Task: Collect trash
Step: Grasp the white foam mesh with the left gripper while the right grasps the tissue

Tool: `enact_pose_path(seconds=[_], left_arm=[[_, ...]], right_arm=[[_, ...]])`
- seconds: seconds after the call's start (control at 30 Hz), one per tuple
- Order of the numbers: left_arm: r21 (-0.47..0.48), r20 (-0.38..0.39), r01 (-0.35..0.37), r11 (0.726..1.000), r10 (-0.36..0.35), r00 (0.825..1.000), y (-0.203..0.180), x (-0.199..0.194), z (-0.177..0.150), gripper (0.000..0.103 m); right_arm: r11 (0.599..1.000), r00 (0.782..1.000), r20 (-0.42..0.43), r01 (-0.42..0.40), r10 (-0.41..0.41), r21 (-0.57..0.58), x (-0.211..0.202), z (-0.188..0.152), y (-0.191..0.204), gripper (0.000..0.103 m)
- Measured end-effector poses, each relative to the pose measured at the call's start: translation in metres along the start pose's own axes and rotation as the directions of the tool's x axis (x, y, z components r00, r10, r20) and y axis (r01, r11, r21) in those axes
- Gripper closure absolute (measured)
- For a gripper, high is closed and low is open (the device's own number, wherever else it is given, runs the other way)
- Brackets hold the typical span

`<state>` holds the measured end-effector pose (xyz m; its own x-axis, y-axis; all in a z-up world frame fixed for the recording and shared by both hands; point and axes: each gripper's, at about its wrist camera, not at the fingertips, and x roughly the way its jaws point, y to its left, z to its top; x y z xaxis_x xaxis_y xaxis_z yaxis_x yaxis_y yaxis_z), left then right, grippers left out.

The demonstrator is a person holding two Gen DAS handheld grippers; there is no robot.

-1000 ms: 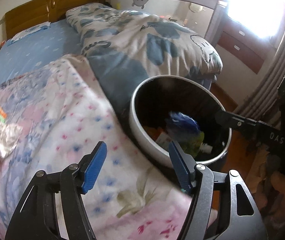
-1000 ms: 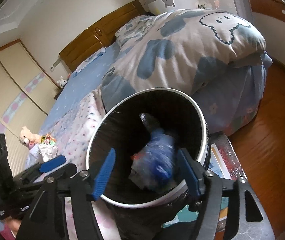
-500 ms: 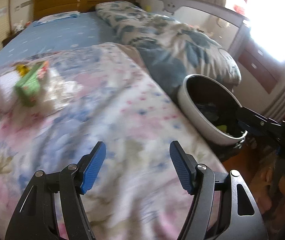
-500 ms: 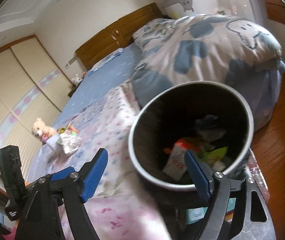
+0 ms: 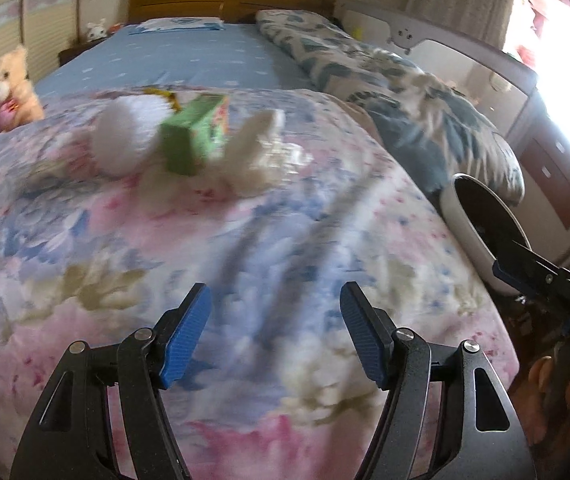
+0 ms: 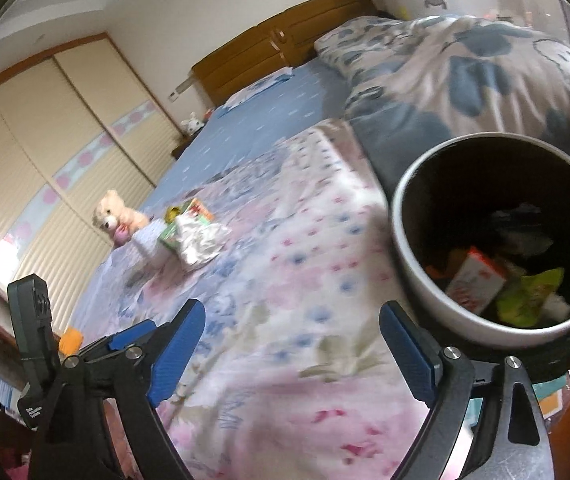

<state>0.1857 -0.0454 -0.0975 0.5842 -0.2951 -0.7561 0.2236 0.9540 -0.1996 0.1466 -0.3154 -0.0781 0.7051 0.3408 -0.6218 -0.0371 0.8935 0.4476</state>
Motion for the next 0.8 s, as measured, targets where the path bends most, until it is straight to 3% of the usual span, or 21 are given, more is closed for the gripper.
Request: enact_pose_path(seconds=[0.8], left_arm=[[-0.112,0.001,-0.099,0.989,0.1,0.995,0.086,0.003,0.013,0.029]], right_arm=[[0.992,0.994,-0.077,-0.09,0.083,-0.086,0.068,0.0,0.074,0.013]])
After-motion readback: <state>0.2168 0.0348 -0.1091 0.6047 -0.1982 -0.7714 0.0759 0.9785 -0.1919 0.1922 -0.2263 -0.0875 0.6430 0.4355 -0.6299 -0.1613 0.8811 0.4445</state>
